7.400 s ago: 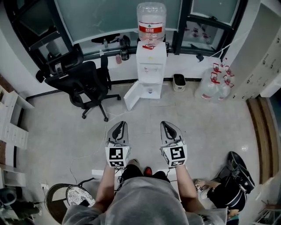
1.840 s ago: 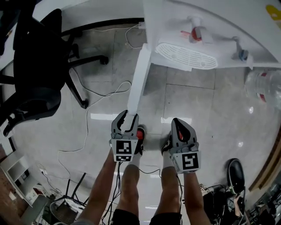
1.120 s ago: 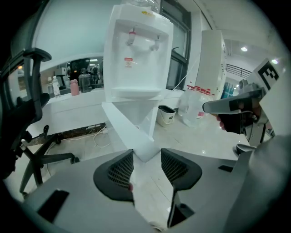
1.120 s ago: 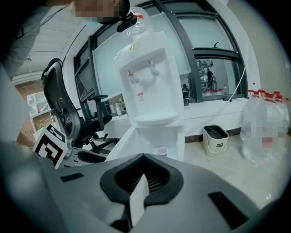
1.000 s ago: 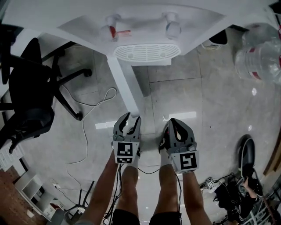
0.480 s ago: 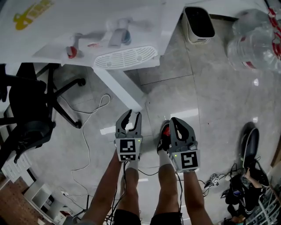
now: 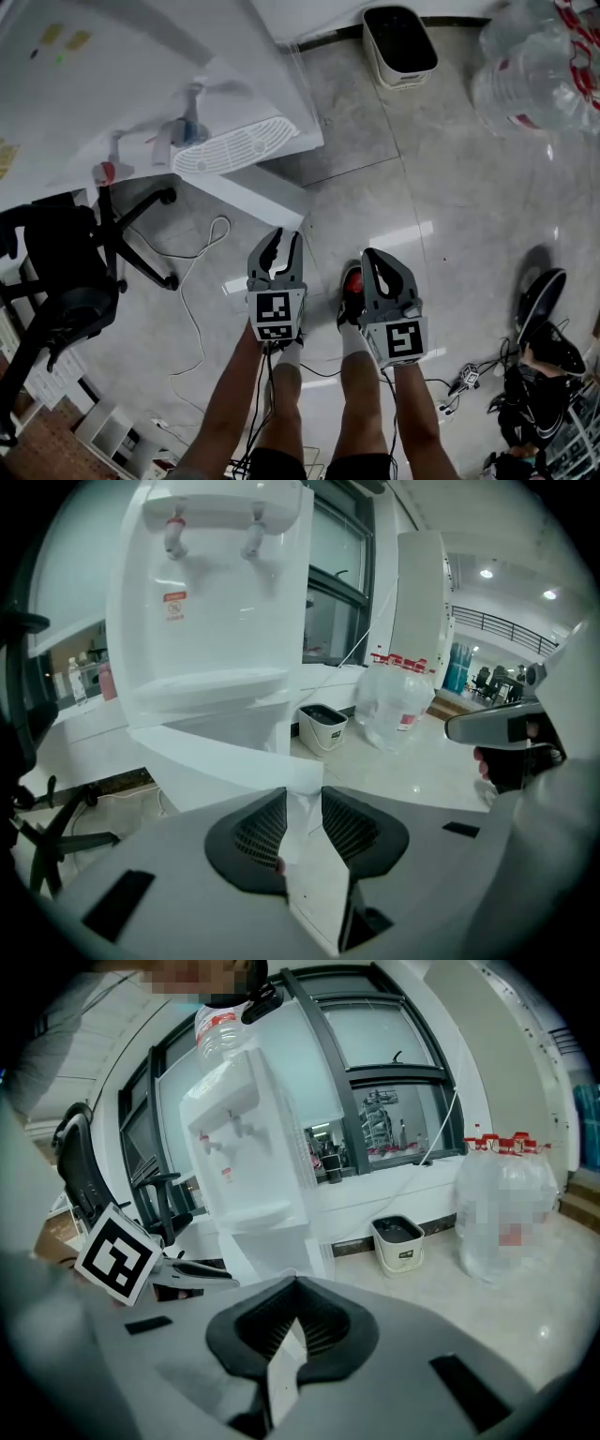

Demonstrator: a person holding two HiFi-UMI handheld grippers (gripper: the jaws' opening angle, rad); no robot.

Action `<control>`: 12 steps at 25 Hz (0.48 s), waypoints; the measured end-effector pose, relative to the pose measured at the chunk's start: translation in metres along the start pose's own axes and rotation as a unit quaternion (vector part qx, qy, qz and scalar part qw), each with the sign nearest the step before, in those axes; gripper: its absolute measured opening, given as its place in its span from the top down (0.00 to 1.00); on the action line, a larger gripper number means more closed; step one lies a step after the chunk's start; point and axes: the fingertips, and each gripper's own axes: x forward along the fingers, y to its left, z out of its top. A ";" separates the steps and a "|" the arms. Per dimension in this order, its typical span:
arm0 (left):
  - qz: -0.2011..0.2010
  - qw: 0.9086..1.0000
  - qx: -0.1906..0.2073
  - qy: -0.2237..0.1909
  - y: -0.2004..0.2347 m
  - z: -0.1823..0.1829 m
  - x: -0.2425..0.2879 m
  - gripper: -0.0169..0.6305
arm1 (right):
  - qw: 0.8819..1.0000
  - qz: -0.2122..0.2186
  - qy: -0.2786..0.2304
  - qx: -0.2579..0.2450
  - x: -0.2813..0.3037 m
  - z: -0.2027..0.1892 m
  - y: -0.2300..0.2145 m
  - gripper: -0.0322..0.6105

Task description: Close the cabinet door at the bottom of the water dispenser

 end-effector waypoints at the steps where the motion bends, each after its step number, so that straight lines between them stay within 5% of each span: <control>1: 0.000 1.000 0.002 -0.001 -0.002 0.004 0.004 0.77 | 1.000 -0.001 0.000 0.001 0.001 0.000 -0.004 0.93; 12: 0.004 1.000 0.020 -0.006 -0.006 0.040 0.046 0.83 | 1.000 -0.014 -0.009 0.016 0.013 0.017 -0.042 0.93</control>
